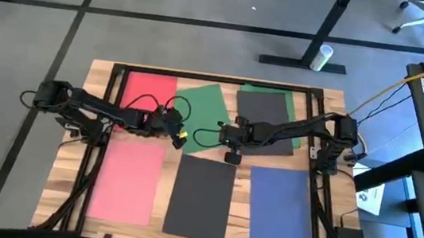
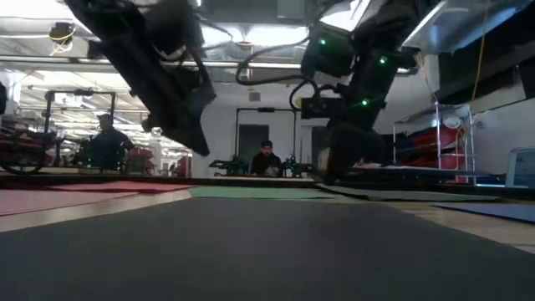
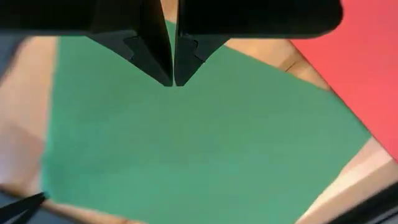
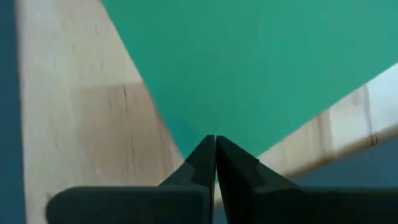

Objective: Organize paper
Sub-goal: Put the green paper on the top center of the table

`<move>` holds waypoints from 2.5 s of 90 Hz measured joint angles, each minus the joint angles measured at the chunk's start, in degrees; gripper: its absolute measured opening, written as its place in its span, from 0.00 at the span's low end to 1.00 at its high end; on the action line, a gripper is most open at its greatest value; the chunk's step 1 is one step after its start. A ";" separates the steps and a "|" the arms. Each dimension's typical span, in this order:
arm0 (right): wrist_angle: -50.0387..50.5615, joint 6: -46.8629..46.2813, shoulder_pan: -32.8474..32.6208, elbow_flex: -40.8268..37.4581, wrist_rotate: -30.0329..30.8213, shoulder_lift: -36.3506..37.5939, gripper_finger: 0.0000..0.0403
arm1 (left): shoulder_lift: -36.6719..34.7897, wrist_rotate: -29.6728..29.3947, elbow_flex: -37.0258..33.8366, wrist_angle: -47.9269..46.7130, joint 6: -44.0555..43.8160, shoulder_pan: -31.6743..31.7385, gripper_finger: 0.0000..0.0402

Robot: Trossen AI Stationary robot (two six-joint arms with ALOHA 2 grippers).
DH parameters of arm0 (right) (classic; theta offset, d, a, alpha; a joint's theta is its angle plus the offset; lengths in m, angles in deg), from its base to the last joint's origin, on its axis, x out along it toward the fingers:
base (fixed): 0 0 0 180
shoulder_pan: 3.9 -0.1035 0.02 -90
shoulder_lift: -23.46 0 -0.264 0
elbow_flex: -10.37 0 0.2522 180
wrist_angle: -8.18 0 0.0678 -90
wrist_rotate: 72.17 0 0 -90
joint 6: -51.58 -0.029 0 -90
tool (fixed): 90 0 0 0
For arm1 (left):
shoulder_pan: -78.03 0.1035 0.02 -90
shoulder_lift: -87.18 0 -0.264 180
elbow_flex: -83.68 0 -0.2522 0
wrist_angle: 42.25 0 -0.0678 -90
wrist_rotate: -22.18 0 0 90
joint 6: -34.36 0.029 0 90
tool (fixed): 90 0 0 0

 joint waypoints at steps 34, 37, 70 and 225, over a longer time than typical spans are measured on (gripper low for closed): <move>-1.76 -2.42 0.00 -3.56 -1.71 0.00 0.00 | 8.81 6.51 -0.02 6.65 2.98 5.93 0.00; -2.07 -2.78 -0.02 -3.77 -1.99 0.02 0.00 | 9.28 6.61 -0.02 7.07 3.13 5.92 0.00; -3.69 -5.89 -1.19 -4.29 -7.76 0.17 0.00 | 10.10 6.70 -0.02 8.30 5.10 6.75 0.00; -9.81 -6.44 -3.78 -2.54 -9.79 -0.76 0.00 | 17.99 10.57 2.96 15.62 17.91 13.99 0.00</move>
